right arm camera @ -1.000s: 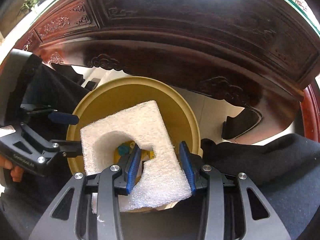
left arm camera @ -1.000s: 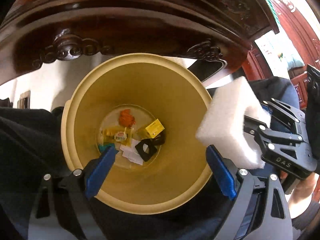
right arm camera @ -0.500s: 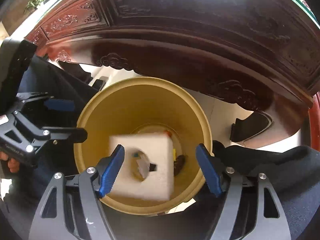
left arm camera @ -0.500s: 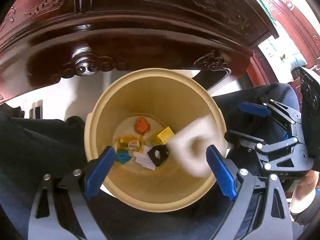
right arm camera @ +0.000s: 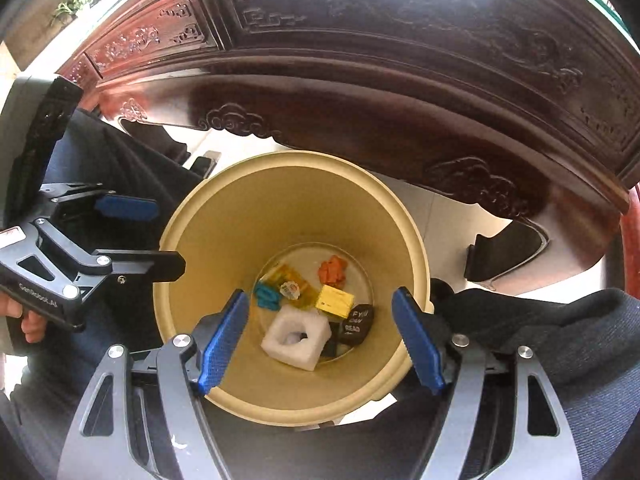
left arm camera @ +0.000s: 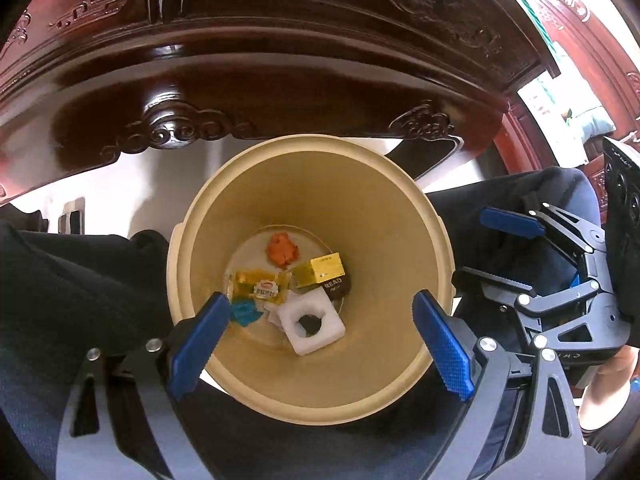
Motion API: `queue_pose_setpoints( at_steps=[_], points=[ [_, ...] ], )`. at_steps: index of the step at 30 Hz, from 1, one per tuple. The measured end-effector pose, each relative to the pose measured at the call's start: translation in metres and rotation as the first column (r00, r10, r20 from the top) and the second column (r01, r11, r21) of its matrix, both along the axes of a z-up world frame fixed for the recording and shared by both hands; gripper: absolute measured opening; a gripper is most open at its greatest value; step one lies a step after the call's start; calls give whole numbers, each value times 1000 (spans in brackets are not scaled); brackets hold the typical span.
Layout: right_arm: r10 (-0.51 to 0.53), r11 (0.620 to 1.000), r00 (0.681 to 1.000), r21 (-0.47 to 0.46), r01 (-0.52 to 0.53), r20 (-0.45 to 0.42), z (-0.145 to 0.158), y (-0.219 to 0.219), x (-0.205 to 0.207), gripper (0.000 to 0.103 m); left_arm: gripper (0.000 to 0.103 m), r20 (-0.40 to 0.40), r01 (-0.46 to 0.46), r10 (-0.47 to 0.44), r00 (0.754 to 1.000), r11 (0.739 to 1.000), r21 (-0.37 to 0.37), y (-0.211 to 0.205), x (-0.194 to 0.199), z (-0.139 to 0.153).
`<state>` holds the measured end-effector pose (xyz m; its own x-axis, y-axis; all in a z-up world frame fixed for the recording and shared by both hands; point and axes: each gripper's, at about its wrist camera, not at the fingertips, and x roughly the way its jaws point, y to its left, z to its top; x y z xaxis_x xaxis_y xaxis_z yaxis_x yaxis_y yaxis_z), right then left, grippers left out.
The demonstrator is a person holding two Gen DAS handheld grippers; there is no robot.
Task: Collect trash
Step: 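Move both tools back to the table toward the two green wrappers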
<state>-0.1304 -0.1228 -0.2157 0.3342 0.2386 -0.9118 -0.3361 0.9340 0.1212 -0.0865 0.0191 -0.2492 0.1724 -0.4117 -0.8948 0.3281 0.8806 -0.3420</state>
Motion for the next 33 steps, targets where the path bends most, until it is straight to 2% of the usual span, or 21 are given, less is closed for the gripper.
queue_pose_setpoints(
  at_steps=[6, 7, 12, 16, 19, 23, 27, 30, 31, 33],
  points=[
    [7, 1000, 999, -7, -7, 42, 9, 3, -3, 82, 92, 33, -33, 33, 999, 999, -2, 4, 2, 10],
    [8, 1000, 998, -6, -8, 56, 13, 3, -3, 86, 92, 54, -39, 39, 998, 999, 8, 4, 2, 14],
    [-7, 1000, 990, 19, 5, 142, 37, -1, -1, 91, 93, 181, -57, 51, 982, 998, 30, 3, 7, 48],
    [-17, 998, 972, 57, 3, 233, 67, -6, 3, 93, 95, 297, -78, 69, 952, 997, 19, 4, 17, 89],
    [-24, 996, 946, 87, -5, 324, 94, -10, 8, 94, 98, 376, -79, 66, 924, 997, 18, 3, 27, 122],
    [-29, 992, 899, 120, -26, 436, 131, -13, 20, 94, 99, 479, -111, 90, 873, 994, 16, 2, 49, 167],
    [-17, 995, 820, 87, -40, 572, 172, -11, 38, 94, 99, 537, -174, 154, 829, 985, -14, 7, 87, 210],
    [-27, 997, 766, 77, -29, 642, 201, -9, 58, 94, 99, 582, -235, 214, 785, 971, -41, 10, 125, 242],
    [-37, 995, 754, 93, -32, 655, 210, -10, 69, 95, 99, 586, -252, 228, 778, 967, -41, 10, 136, 248],
    [-52, 992, 759, 120, -36, 649, 221, -13, 91, 95, 99, 587, -260, 241, 772, 964, -54, 9, 160, 257]
  ],
)
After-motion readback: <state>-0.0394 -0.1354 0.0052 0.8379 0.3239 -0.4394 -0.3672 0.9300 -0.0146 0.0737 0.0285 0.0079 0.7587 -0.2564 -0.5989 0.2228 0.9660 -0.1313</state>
